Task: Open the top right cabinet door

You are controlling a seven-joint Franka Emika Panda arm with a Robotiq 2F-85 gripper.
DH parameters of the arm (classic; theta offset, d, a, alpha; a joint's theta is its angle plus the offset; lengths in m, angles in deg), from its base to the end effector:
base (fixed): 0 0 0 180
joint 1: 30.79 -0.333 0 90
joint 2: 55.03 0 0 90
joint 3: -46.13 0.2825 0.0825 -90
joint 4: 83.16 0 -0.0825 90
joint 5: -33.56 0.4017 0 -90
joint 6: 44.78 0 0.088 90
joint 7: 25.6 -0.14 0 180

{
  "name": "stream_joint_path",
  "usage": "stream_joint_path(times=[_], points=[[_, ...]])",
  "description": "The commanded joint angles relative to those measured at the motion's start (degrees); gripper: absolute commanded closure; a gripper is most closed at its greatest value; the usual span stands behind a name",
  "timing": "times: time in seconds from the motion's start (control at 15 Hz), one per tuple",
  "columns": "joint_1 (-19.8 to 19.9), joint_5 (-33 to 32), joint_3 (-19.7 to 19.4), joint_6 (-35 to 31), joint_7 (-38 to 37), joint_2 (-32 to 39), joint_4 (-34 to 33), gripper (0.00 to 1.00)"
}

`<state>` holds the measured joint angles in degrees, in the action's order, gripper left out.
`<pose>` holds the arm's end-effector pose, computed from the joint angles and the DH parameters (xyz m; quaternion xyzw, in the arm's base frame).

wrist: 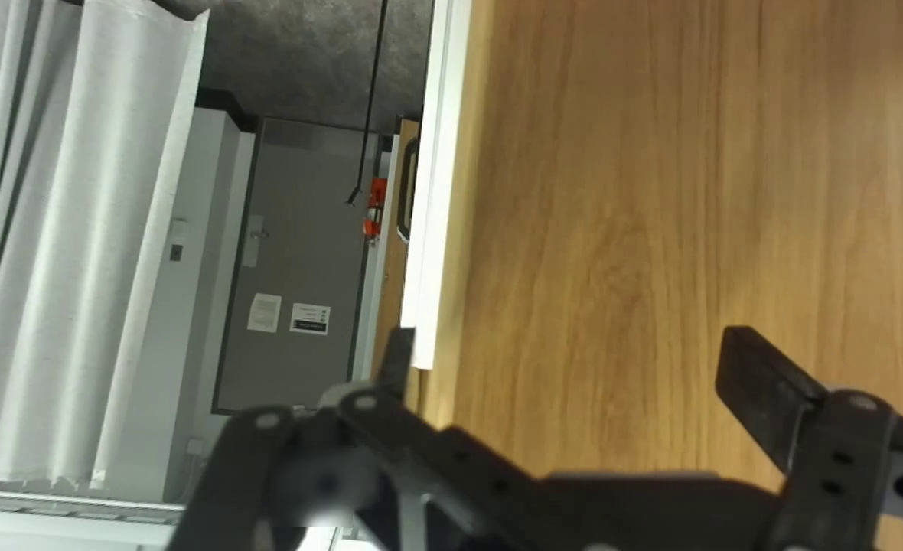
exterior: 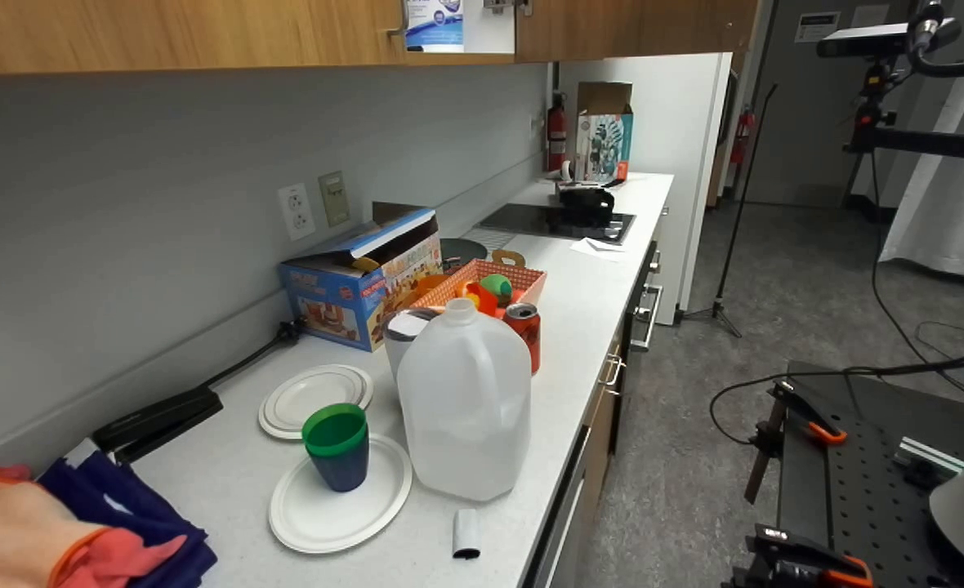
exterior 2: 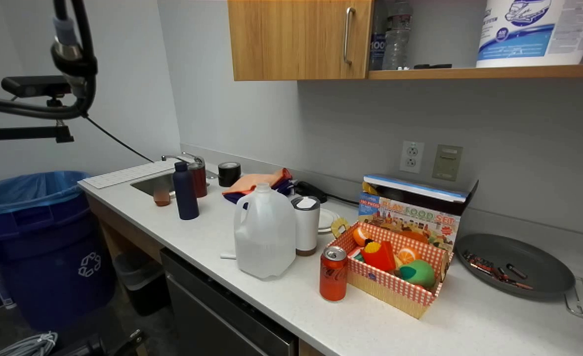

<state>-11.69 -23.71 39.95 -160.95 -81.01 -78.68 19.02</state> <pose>0.4044 -0.2876 0.7630 0.6794 -0.4990 0.3943 0.3660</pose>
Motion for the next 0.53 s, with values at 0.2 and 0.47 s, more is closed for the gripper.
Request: stream_joint_path(times=[0.2, 0.47], points=[[0.21, -7.74, -1.2, 4.29, -7.95, 1.28, -2.69, 0.0], [-1.66, -7.37, -2.31, 5.62, -9.34, 0.36, -1.39, 0.0]])
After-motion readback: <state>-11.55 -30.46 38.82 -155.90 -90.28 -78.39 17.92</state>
